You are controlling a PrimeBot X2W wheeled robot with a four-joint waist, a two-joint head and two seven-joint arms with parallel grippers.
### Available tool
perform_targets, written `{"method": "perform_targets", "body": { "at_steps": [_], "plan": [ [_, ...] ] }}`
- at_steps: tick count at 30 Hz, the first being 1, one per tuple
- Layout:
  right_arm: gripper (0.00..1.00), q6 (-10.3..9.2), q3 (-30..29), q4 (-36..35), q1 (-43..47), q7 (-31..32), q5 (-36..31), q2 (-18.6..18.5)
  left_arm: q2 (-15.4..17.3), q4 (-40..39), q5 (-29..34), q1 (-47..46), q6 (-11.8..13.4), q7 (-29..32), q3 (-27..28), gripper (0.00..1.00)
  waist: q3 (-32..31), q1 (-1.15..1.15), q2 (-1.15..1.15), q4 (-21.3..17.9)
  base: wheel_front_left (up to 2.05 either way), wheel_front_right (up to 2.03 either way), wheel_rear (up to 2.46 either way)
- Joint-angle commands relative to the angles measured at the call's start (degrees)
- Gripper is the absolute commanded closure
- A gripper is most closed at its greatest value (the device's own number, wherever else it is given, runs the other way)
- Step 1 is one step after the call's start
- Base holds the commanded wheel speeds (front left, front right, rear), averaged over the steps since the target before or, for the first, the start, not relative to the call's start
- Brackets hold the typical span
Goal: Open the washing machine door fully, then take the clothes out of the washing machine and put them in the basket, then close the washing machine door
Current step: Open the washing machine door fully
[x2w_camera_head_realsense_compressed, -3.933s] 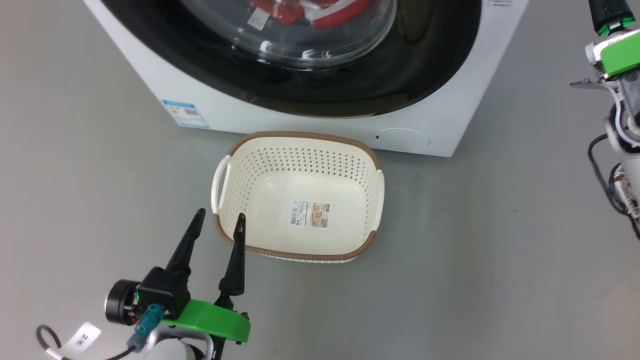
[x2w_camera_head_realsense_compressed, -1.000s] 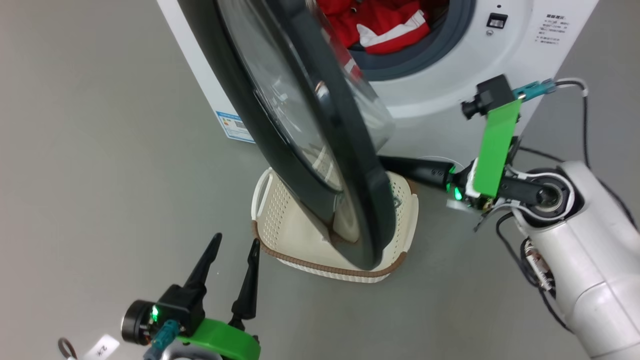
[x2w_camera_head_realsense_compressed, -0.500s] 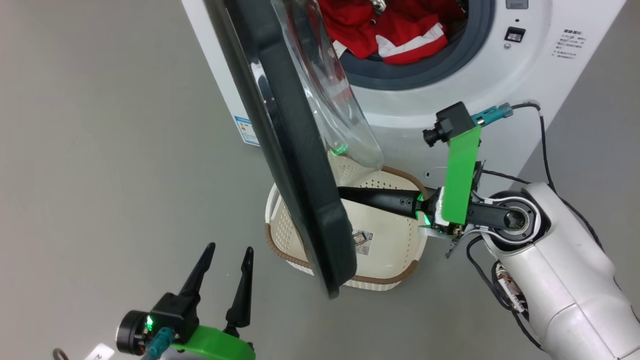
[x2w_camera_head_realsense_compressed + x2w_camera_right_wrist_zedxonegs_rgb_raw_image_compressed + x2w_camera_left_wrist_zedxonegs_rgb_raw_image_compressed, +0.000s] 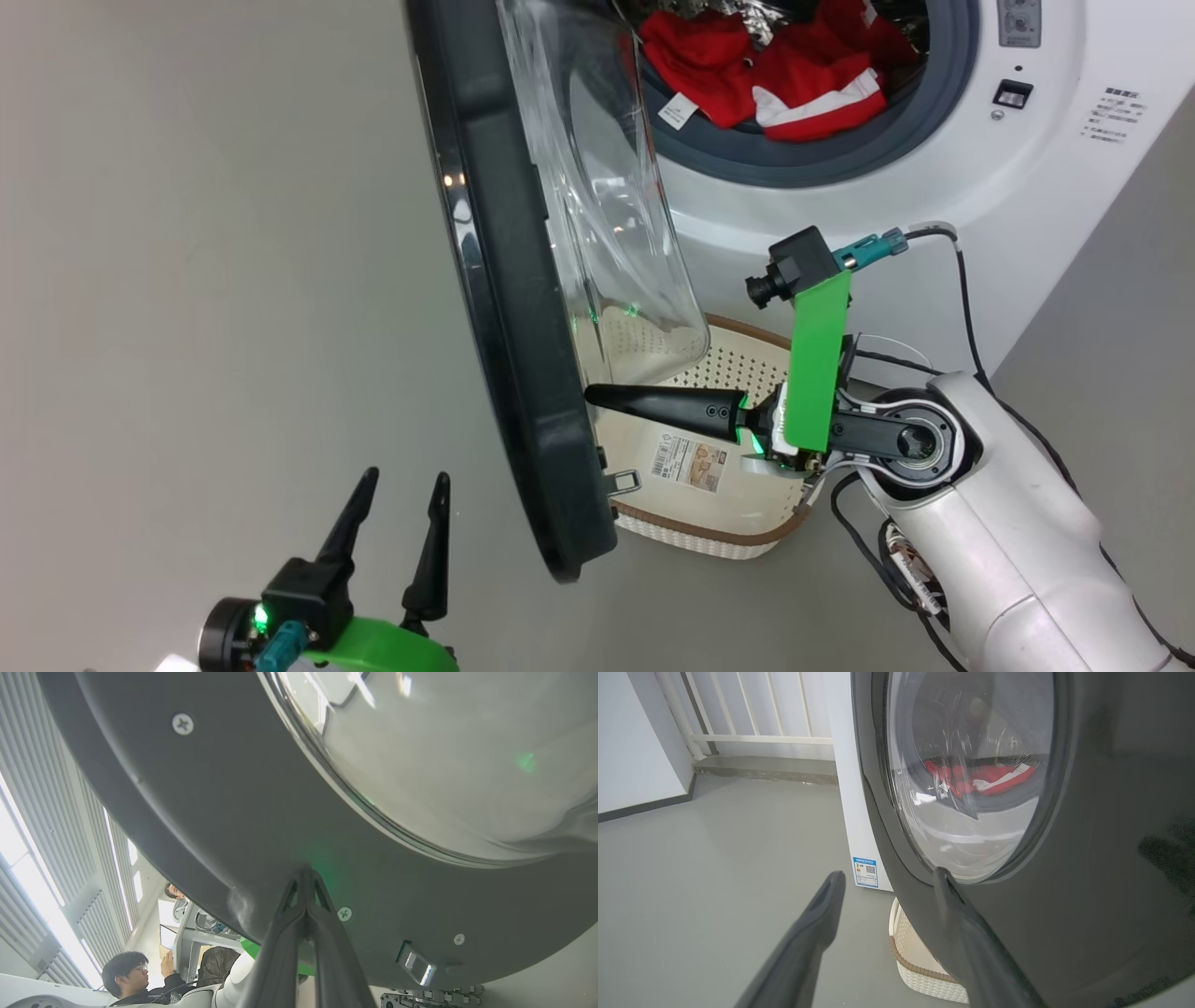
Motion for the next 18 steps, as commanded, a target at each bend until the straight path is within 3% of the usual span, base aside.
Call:
{"method": "perform_targets", "body": {
  "at_steps": [1, 18],
  "plan": [
    [1.00, 0.09, 0.9, -1.7, 0.5, -0.2, -0.8, 2.2, 0.9, -1.0, 0.5, -0.2, 0.5, -0.5, 2.3, 0.00, 0.0, 0.00, 0.00, 0.5, 0.00, 0.00, 0.00],
    [1.00, 0.09, 1.4, -1.1, 0.2, -0.5, -1.3, 4.1, 0.9, -0.8, 0.4, -0.1, 0.8, -0.5, 3.2, 0.00, 0.0, 0.00, 0.00, 4.1, 0.00, 0.00, 0.00]
  ]
}}
